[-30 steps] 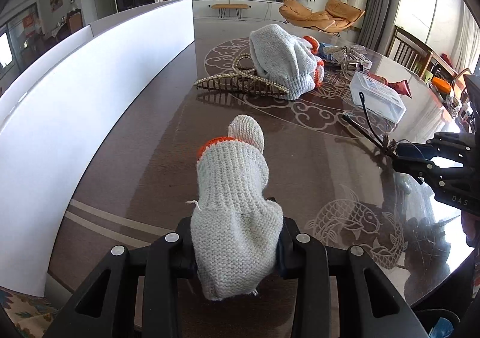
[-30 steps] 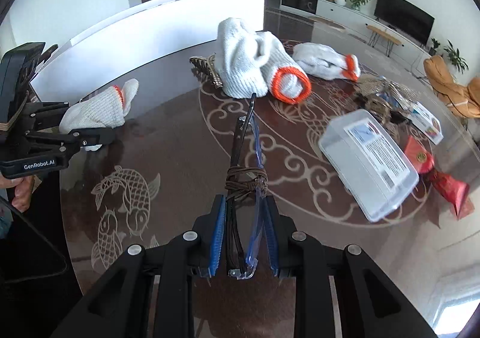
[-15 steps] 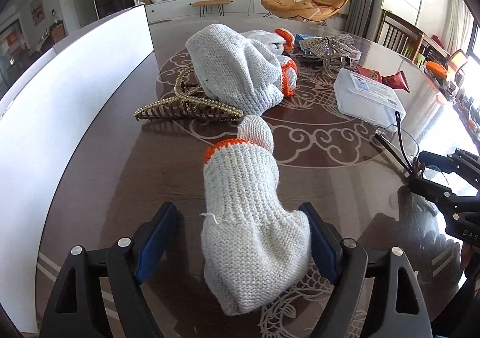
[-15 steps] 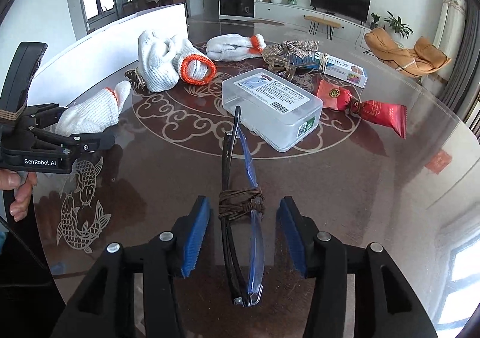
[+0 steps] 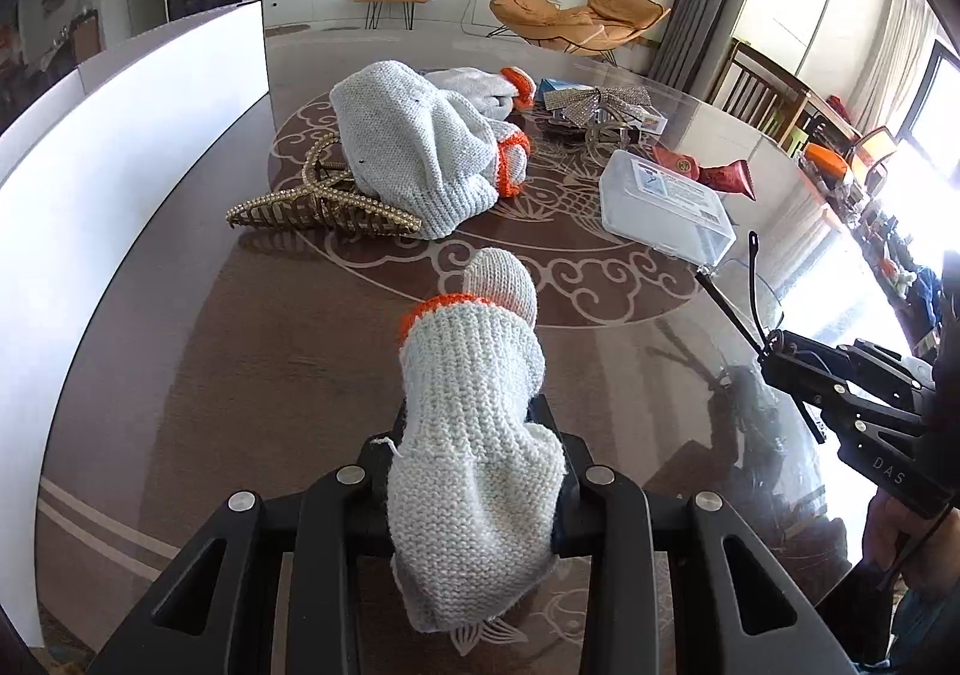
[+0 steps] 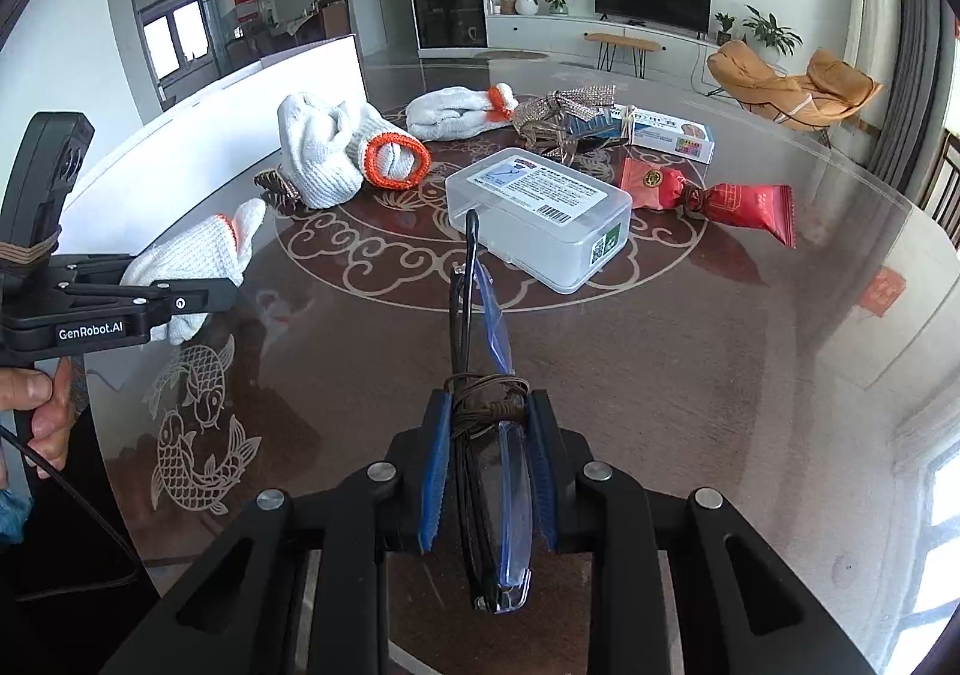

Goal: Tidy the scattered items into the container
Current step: 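Carry glove and eyeglasses over the white box while left gripper opens, dropping glove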

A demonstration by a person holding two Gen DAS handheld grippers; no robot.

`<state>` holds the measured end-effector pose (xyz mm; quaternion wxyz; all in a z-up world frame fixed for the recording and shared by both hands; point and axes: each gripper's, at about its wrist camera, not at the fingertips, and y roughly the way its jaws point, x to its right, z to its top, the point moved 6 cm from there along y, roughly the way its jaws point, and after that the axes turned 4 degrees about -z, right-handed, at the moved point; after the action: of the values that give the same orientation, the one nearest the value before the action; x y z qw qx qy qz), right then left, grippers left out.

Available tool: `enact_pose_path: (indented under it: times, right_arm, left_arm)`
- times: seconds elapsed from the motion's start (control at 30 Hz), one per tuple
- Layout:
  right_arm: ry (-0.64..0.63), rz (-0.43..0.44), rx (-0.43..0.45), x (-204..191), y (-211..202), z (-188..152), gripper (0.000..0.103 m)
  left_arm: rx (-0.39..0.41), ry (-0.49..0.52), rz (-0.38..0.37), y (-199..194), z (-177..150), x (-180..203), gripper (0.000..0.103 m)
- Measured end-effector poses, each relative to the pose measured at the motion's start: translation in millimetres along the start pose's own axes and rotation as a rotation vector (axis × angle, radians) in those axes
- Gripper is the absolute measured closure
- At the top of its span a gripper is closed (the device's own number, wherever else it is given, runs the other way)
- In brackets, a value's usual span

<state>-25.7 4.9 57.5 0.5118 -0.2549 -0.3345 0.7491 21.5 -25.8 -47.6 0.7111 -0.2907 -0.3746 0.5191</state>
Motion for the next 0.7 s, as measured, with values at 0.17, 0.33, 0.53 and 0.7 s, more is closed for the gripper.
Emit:
enact_pose_path:
  times: [0.17, 0.33, 0.53, 0.7]
  right_arm:
    - [0.128, 0.087, -0.020, -6.7, -6.2, 1.8, 0.078]
    - [0.131, 0.211, -0.056, -43.7, -3.4, 22.0, 0.078]
    - [-0.021, 0.329, -0.021, -133.6, -1.9, 103.2, 0.078]
    - [-0.130, 0.439, 0.039, -234.8, 1.5, 191.0, 0.077]
  left_arm:
    - [-0.015, -0.008, -0.046, -11.7, -13.4, 11.8, 0.070]
    - [0.043, -0.060, -0.061, -56.5, -3.3, -10.6, 0.070]
    - [0.181, -0.113, 0.082, -149.0, 37.1, -99.0, 0.070]
    - [0.198, -0.205, 0.262, -187.8, 62.7, -208.0, 0.070]
